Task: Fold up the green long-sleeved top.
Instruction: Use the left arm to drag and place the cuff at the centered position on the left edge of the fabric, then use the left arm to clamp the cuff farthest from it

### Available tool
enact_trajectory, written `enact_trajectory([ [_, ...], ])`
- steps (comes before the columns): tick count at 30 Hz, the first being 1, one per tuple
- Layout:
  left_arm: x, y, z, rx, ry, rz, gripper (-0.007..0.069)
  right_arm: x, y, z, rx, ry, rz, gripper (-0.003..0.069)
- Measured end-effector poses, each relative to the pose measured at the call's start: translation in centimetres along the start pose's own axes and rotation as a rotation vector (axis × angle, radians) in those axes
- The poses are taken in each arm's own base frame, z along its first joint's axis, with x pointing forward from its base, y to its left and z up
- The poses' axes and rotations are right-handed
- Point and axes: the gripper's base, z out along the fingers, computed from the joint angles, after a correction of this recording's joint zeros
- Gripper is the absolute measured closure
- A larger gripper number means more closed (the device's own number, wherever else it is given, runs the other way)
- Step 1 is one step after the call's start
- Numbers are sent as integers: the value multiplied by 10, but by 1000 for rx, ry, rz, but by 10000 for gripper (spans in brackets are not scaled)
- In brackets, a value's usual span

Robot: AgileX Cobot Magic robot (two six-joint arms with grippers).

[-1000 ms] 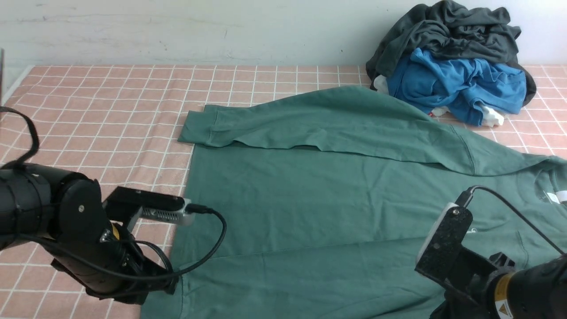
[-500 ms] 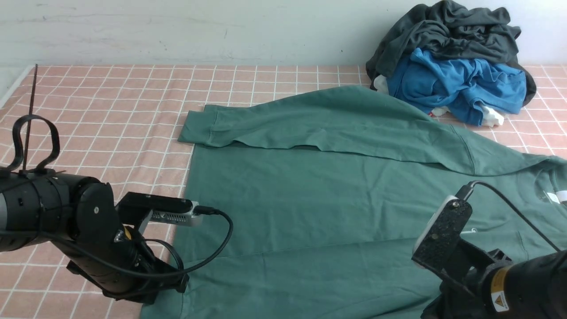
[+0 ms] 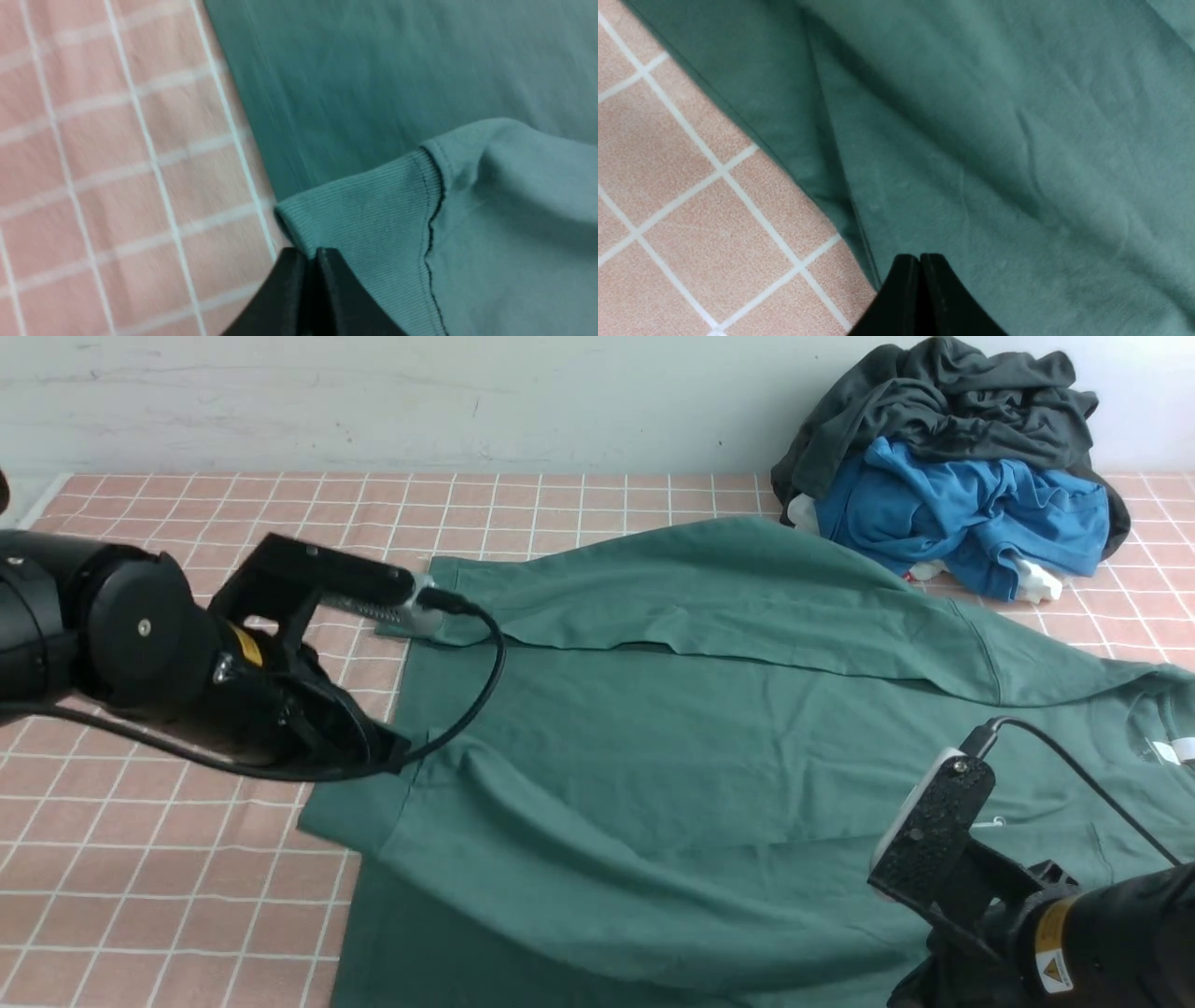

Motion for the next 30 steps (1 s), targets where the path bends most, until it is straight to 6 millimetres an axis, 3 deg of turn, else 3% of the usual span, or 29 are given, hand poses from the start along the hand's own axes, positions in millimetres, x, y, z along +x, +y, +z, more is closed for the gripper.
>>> enact_trajectory([
  [5, -6, 22, 23, -41, 5, -74, 618, 0, 0, 0, 2, 1, 0, 673],
  [8, -10, 37, 49, -57, 28, -120, 618, 0, 0, 0, 5, 2, -3, 673],
  [12, -19, 40, 74, -48, 54, -136, 606, 0, -1, 0, 6, 1, -4, 673],
  [17, -38, 44, 92, -39, 61, -149, 501, 0, -1, 0, 6, 1, -4, 673],
  [19, -60, 48, 95, -41, 23, -146, 404, 0, -1, 0, 7, -1, -2, 673],
  [21, -70, 50, 97, -43, 1, -146, 363, 0, -1, 0, 7, -4, -2, 673],
  [22, -87, 53, 101, -47, -42, -143, 320, -1, 0, 0, 5, -7, 2, 673],
  [25, -108, 60, 110, -54, -94, -147, 282, -2, 0, 0, -1, -18, 15, 673],
  [30, -121, 76, 151, -61, -77, -207, 267, -2, 1, 0, -7, -25, 29, 673],
])
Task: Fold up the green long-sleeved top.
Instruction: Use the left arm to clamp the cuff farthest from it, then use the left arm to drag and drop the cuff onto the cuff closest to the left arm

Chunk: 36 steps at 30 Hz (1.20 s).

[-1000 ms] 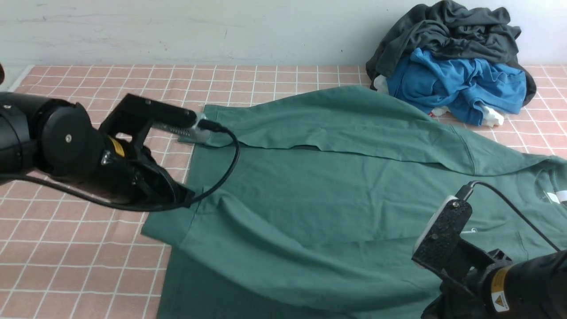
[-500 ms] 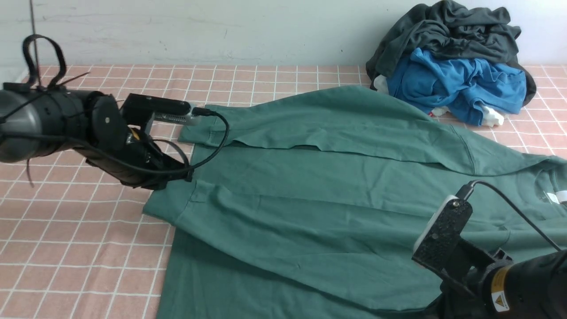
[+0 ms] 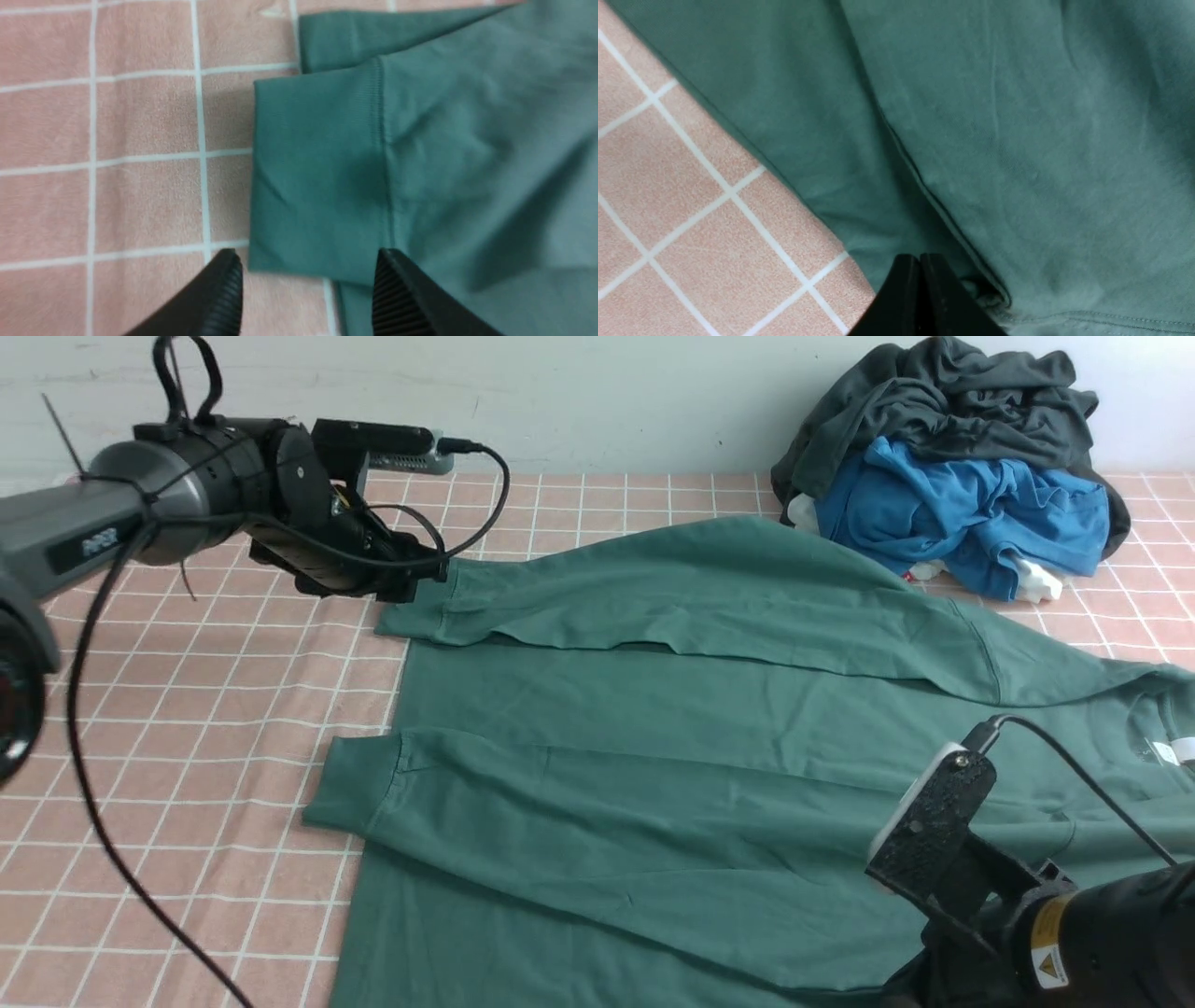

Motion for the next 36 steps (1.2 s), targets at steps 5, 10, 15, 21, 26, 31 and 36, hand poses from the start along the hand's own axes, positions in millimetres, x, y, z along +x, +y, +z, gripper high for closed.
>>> enact_trajectory([
  [5, 8, 6, 33, -4, 40, -26, 274, 0, 0, 0, 0, 0, 0, 673],
  [10, 12, 7, 43, -1, 48, -45, 429, 0, 0, 0, 0, 0, 0, 673],
  [15, 9, 8, 40, -9, 42, -34, 602, 0, 0, 0, 0, -2, 0, 673],
  [21, -5, 6, -1, -10, 69, -19, 608, 0, 0, 0, 1, -3, 0, 673],
  [26, -9, -1, -77, 4, 254, 59, 608, 0, 0, 0, 1, -3, 0, 673],
  [31, 29, 0, -90, 6, 480, 110, 608, 1, 0, 0, -2, 9, -1, 673],
  [36, 75, -1, -69, 8, 546, 113, 606, 1, 0, 0, -2, 12, -1, 673],
])
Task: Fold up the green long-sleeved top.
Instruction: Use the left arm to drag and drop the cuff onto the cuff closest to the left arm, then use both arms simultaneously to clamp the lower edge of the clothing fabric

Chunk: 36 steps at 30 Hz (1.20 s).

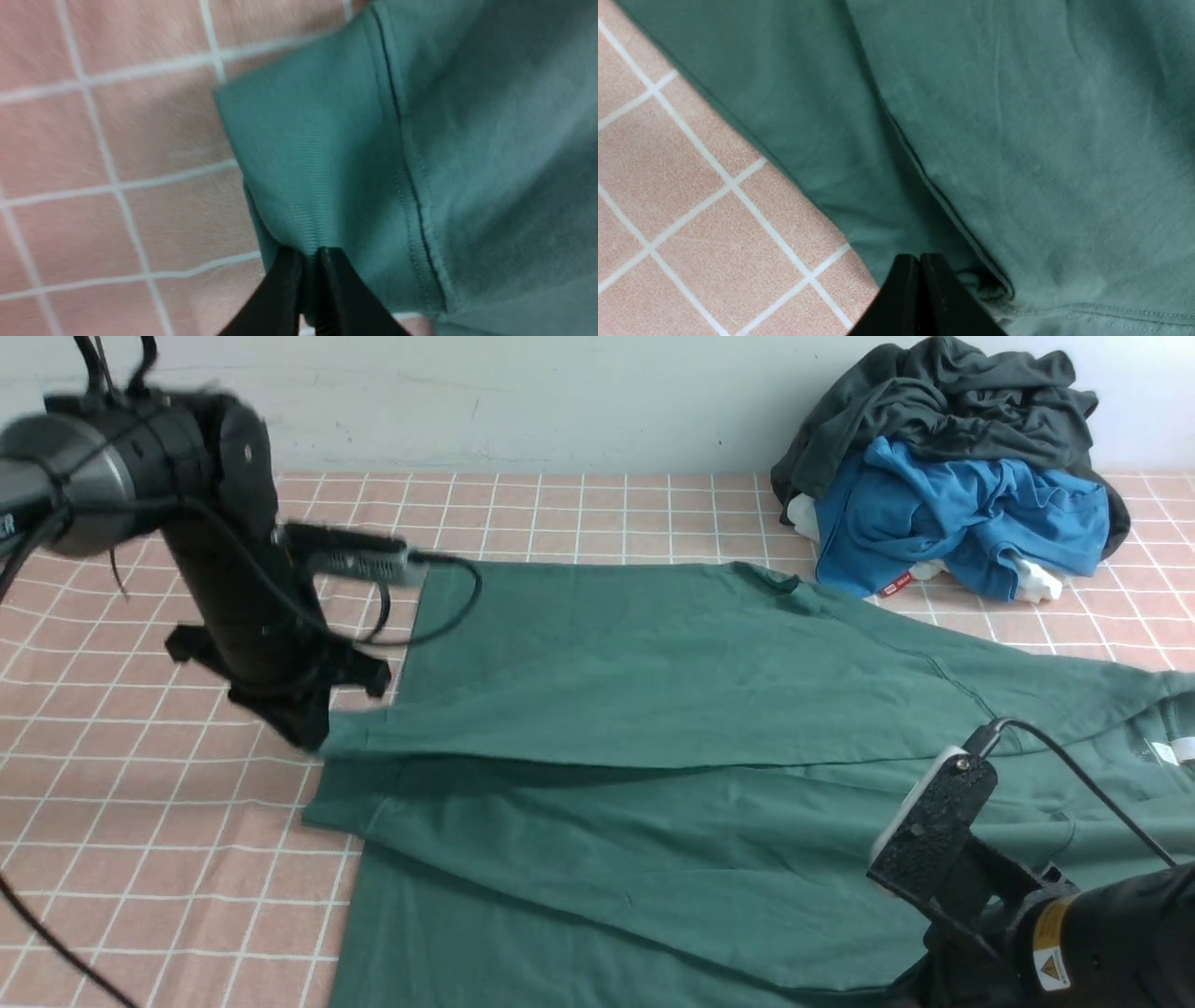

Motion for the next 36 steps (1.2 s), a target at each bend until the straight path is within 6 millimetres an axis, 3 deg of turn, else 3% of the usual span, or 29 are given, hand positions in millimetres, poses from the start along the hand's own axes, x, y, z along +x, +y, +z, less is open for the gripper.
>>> enact_trajectory([
  [4, 7, -4, 12, -1, 19, 24, 577, 0, 0, 0, 0, 0, 0, 673],
  [6, 8, -6, 10, -4, 16, 42, 522, 0, 0, 0, 0, 0, 0, 673],
  [10, 11, -8, -11, 2, -30, 50, 382, 0, 1, 0, -6, -1, 10, 673],
  [12, 16, -11, -31, 24, -57, 47, 294, 0, 1, 0, -14, 5, 22, 673],
  [15, 35, -24, -50, 57, -78, 92, 221, 2, 2, 0, -18, 17, 24, 673],
  [17, 58, -42, -55, 68, -92, 203, 200, 2, 2, 0, -20, 24, 23, 673],
  [20, 89, -68, -47, 74, -99, 436, 194, 2, 2, 0, -21, 26, 21, 673],
  [24, 139, -104, -26, 94, -77, 871, 194, 2, 2, 0, -21, 26, 20, 673],
  [27, 163, -114, -9, 117, -33, 1050, 194, 2, 2, 0, -27, 25, 30, 673],
  [31, 180, -120, 12, 119, -33, 1172, 196, 2, 4, 0, -40, 22, 53, 673],
  [36, 179, -121, 25, 94, -82, 1219, 246, 2, 4, 0, -43, 19, 59, 673],
])
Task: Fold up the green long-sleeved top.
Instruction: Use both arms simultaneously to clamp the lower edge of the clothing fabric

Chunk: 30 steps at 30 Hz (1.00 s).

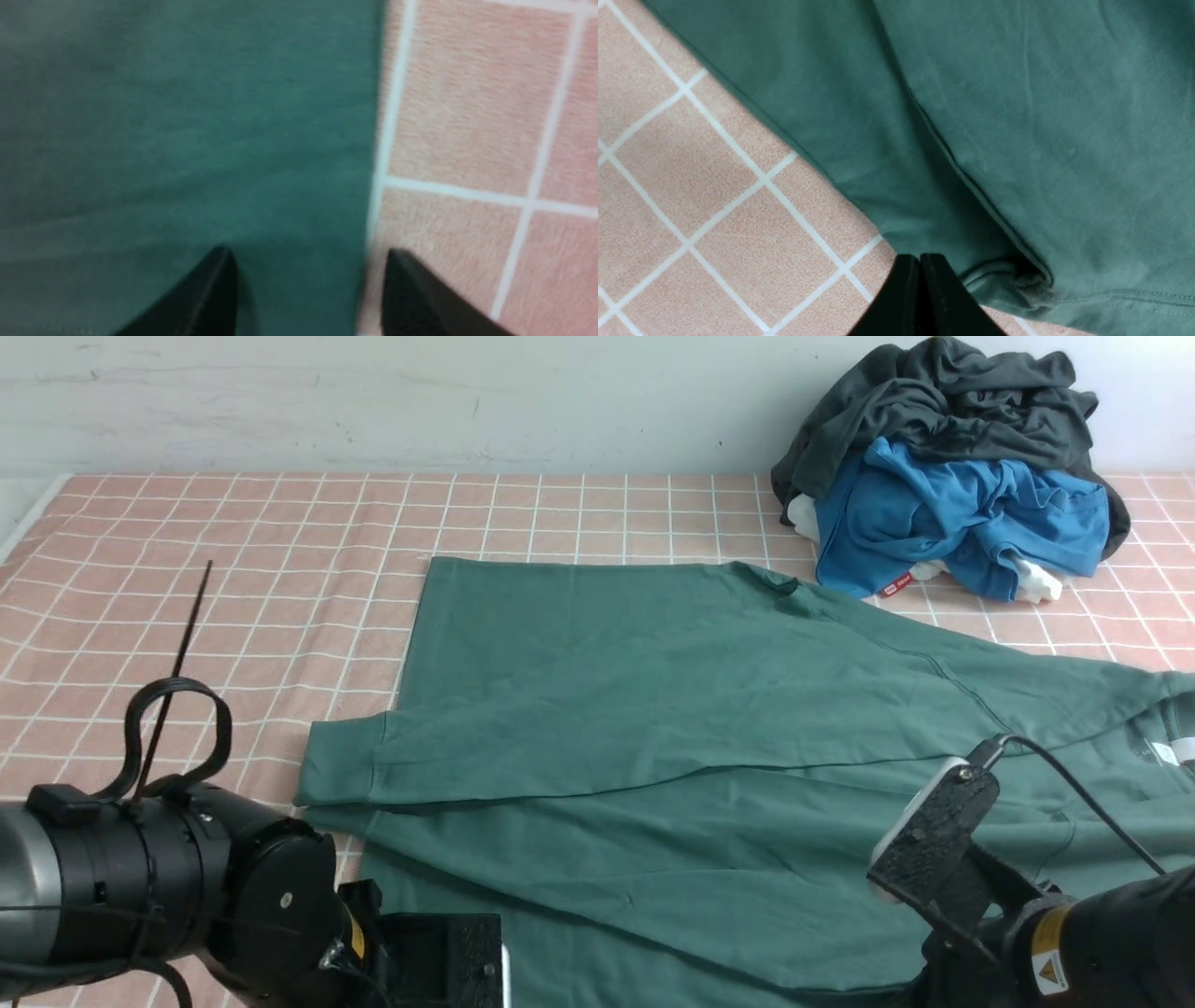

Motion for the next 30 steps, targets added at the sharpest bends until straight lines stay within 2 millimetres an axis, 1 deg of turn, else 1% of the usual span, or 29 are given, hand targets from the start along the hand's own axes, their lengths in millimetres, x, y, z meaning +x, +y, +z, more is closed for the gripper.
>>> enact_trajectory([
  [4, 0, -1, 1, 17, 11, 17, 381, 0, 0, 0, 0, -1, 0, 673],
  [8, -1, 0, -1, -3, 10, 7, 555, 0, 0, 0, 0, -1, 1, 673],
  [9, -1, 0, -1, -5, 9, 4, 562, 0, 0, 0, 0, -1, 1, 673],
  [10, -1, 0, -5, -15, 5, -26, 600, 0, 0, 0, 0, -2, -1, 673],
  [12, -1, 0, -13, -40, -12, -83, 619, 0, 0, -3, 2, -15, -11, 673],
  [14, -1, 0, -19, -67, -32, -153, 622, -1, 0, -9, 6, -40, -26, 673],
  [15, -1, 0, -20, -69, -34, -159, 623, -1, 0, -11, 7, -46, -31, 673],
  [17, -2, 2, -22, -95, -59, -269, 625, -1, 0, -21, 15, -92, -67, 673],
  [18, -2, 2, -22, -96, -61, -278, 625, -1, 0, -21, 15, -92, -67, 673],
  [20, -3, 3, -23, -106, -71, -375, 625, -6, 0, -33, 27, -151, -95, 673],
  [21, -3, 3, -23, -105, -72, -382, 625, -6, 0, -33, 27, -151, -95, 673],
  [24, -2, 4, -23, -113, -69, -477, 625, -25, -2, -52, 43, -240, -105, 673],
  [25, -2, 4, -23, -113, -69, -477, 625, -28, -2, -54, 44, -250, -104, 673],
  [26, -2, 4, -23, -113, -71, -519, 624, -36, -3, -62, 45, -280, -100, 673],
  [27, -2, 4, -23, -115, -74, -549, 615, -46, -3, -70, 43, -310, -94, 673],
  [28, -2, 4, -23, -115, -74, -552, 613, -47, -3, -71, 44, -314, -94, 673],
  [29, -2, 5, -23, -119, -76, -560, 601, -56, -4, -78, 42, -335, -90, 673],
  [30, -2, 5, -23, -123, -77, -557, 575, -62, -4, -82, 42, -349, -88, 673],
])
